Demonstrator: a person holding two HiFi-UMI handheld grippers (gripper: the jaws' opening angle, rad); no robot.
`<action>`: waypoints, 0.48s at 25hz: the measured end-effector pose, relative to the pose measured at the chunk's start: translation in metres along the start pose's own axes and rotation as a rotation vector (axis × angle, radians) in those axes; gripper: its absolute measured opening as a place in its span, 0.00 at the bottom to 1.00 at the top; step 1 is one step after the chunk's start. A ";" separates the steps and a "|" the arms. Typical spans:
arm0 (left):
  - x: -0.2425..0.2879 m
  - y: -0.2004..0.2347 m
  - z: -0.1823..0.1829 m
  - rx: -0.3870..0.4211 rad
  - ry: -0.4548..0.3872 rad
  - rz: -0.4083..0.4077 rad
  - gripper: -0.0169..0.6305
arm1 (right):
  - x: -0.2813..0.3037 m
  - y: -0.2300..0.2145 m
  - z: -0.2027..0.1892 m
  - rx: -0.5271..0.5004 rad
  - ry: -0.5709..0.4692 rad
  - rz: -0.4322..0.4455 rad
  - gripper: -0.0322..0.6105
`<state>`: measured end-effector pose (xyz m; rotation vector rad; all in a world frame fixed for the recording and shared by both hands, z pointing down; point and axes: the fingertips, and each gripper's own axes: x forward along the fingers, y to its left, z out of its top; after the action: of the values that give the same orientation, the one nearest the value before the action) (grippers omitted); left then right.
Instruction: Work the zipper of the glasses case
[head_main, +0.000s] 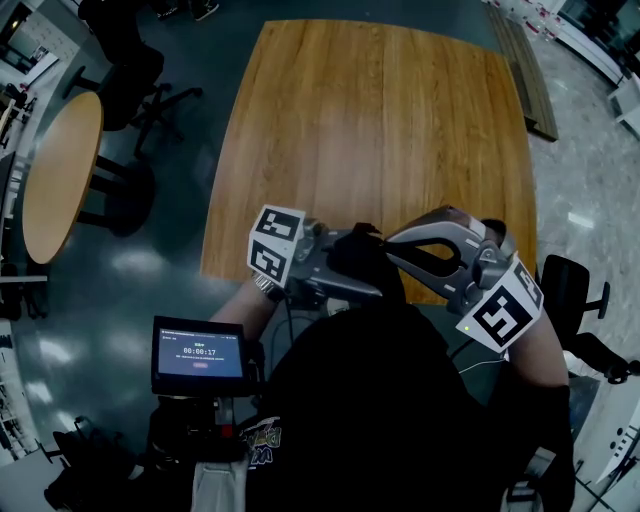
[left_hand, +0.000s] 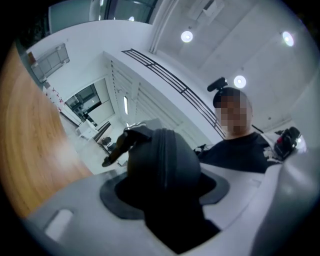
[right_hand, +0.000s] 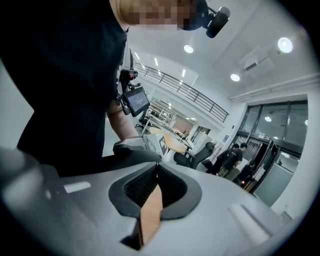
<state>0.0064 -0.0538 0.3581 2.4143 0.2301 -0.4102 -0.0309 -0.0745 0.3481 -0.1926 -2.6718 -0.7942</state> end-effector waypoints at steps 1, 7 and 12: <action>0.001 0.000 -0.001 0.002 0.011 -0.001 0.43 | 0.001 0.001 0.000 -0.005 -0.002 0.007 0.07; -0.004 0.000 0.007 0.029 -0.047 0.002 0.43 | 0.002 -0.001 0.002 -0.051 0.011 -0.008 0.06; -0.018 -0.004 0.016 0.068 -0.134 0.008 0.42 | -0.001 -0.001 0.007 -0.083 0.017 -0.030 0.05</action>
<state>-0.0156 -0.0620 0.3504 2.4416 0.1495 -0.5829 -0.0322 -0.0716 0.3413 -0.1660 -2.6335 -0.9122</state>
